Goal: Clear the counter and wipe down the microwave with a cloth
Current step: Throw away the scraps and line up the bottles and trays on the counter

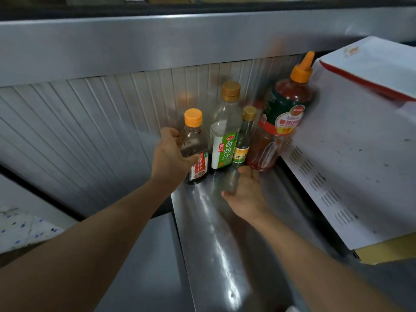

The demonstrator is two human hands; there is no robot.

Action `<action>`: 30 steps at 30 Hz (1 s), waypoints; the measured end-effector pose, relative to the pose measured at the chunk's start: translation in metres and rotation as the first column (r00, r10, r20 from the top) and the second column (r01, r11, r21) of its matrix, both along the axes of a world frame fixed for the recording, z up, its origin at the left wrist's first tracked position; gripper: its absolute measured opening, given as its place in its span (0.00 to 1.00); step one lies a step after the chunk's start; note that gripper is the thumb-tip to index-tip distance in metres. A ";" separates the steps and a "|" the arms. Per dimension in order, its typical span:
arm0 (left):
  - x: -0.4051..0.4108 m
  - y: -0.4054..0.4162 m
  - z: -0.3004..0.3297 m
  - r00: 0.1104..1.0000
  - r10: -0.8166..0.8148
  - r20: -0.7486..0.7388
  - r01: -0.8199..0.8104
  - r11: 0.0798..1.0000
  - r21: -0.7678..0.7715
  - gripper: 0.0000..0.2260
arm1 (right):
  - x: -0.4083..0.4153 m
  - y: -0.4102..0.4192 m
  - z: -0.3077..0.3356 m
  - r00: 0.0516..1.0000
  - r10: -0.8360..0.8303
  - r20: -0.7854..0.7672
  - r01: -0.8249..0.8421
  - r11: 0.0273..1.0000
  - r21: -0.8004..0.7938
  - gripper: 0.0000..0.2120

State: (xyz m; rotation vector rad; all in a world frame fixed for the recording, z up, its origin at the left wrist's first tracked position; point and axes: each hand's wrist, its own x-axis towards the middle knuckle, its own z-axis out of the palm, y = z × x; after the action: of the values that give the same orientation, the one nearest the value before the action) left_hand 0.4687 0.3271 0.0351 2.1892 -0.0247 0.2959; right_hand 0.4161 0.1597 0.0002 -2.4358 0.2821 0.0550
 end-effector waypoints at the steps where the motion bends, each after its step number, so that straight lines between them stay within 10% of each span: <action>1: -0.003 0.001 -0.005 0.999 0.021 -0.026 -0.021 1.000 0.022 0.27 | -0.001 0.000 0.000 1.000 0.008 -0.005 -0.008 1.000 -0.005 0.32; 8: -0.017 0.000 -0.049 0.938 0.114 -0.327 -0.018 0.960 0.281 0.26 | -0.003 -0.005 0.001 0.999 0.040 -0.018 -0.040 0.999 -0.009 0.34; 30: -0.003 -0.011 -0.054 0.930 0.253 -0.267 -0.131 0.906 0.402 0.20 | -0.002 -0.013 -0.012 0.996 0.079 -0.042 -0.081 0.996 -0.042 0.35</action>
State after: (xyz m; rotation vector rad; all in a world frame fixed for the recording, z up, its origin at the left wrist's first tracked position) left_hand 0.4657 0.3163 -0.0186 2.6079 0.3456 0.0482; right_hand 0.4138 0.1469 -0.0116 -2.4915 0.2058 0.1351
